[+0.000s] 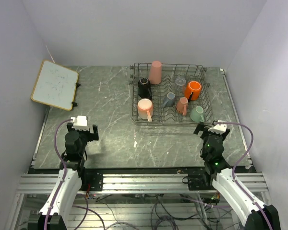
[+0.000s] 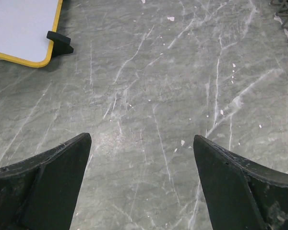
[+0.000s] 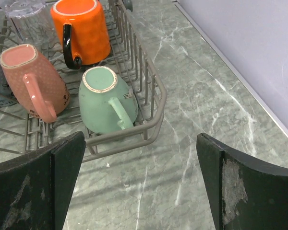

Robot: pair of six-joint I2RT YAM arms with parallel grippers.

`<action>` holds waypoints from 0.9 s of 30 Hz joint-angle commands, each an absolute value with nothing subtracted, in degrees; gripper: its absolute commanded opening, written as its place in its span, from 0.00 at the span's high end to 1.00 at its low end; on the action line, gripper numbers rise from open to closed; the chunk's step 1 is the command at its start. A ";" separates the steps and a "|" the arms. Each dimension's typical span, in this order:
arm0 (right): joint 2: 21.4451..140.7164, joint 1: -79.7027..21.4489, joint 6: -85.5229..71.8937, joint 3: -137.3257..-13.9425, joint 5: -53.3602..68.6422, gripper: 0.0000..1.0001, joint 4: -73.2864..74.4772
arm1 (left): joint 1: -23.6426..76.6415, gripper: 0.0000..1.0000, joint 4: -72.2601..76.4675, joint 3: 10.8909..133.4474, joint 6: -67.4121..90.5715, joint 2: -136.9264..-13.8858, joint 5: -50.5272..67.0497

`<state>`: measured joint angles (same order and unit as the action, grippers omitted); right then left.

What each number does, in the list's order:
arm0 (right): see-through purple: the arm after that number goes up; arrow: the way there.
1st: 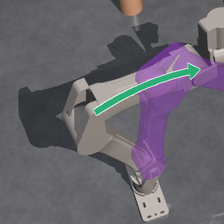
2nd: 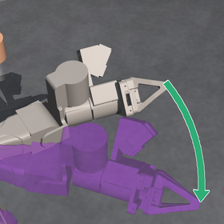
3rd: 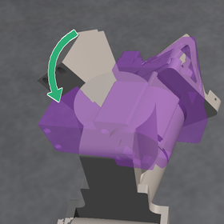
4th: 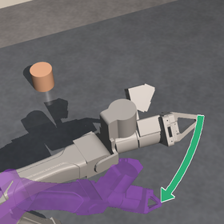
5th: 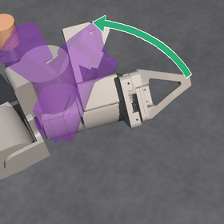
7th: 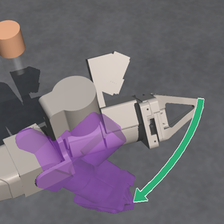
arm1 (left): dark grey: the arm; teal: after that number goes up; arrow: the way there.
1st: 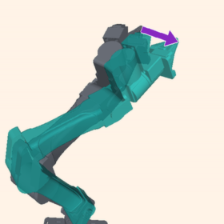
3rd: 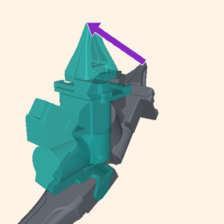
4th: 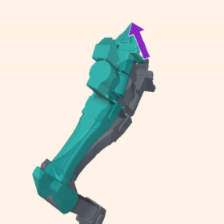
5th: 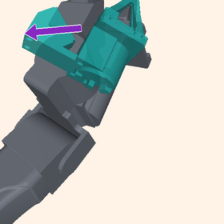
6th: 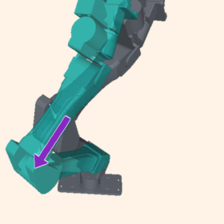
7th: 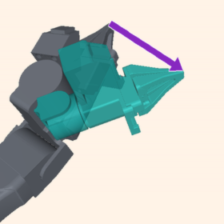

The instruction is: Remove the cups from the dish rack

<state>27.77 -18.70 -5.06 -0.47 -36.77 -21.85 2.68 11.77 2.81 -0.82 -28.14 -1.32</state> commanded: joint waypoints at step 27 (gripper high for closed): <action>48.01 -18.52 -23.57 -38.29 -34.33 0.00 6.50 | 2.15 0.04 -19.26 44.19 -10.16 -50.92 14.68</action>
<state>41.71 -18.70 -19.68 -32.58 -41.15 1.72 2.68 -6.85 34.20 -6.46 -45.63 8.12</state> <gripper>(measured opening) 0.997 0.961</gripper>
